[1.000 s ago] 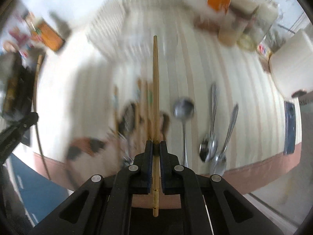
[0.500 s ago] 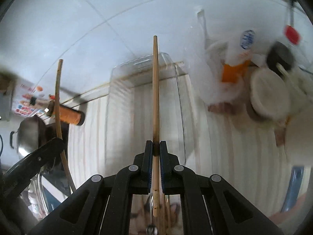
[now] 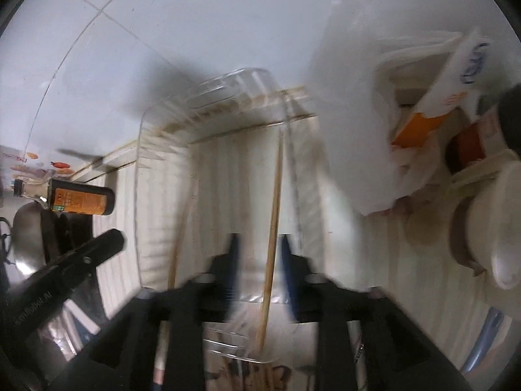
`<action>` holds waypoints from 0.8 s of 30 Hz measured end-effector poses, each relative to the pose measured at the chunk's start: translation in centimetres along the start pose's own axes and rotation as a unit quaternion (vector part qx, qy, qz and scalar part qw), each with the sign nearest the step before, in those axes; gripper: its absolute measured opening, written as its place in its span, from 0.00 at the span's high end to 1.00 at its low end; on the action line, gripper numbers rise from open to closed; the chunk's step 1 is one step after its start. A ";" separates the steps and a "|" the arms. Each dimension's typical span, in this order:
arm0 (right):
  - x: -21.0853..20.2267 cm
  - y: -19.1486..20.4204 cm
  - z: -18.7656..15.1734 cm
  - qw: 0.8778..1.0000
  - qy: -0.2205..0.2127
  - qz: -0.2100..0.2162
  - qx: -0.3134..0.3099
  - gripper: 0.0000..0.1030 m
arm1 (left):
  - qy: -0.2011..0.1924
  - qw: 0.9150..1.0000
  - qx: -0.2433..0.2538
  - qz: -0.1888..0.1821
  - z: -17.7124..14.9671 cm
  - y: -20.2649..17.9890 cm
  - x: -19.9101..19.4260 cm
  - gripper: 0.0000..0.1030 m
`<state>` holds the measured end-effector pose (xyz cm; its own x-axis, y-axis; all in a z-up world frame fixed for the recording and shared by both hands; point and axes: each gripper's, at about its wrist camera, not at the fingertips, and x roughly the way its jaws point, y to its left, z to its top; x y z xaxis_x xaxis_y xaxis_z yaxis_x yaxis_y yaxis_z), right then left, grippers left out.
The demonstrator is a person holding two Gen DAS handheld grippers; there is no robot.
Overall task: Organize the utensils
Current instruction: 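Carry both chopsticks to the clear basket and open both tools, then grasp a chopstick with the left tool while the right tool grasps another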
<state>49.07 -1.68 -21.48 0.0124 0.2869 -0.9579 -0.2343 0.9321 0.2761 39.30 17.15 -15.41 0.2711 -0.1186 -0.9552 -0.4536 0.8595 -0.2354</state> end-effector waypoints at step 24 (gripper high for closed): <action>-3.2 -6.3 -21.6 0.998 -0.035 -0.027 0.034 0.74 | 0.053 0.994 0.030 0.091 -21.6 5.3 6.0 0.34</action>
<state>29.46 -13.25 -21.86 0.0914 0.2476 -0.9645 -0.1646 0.9590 0.2306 20.19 10.29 -26.28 0.0969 -0.0075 -0.9953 -0.4346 0.8993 -0.0491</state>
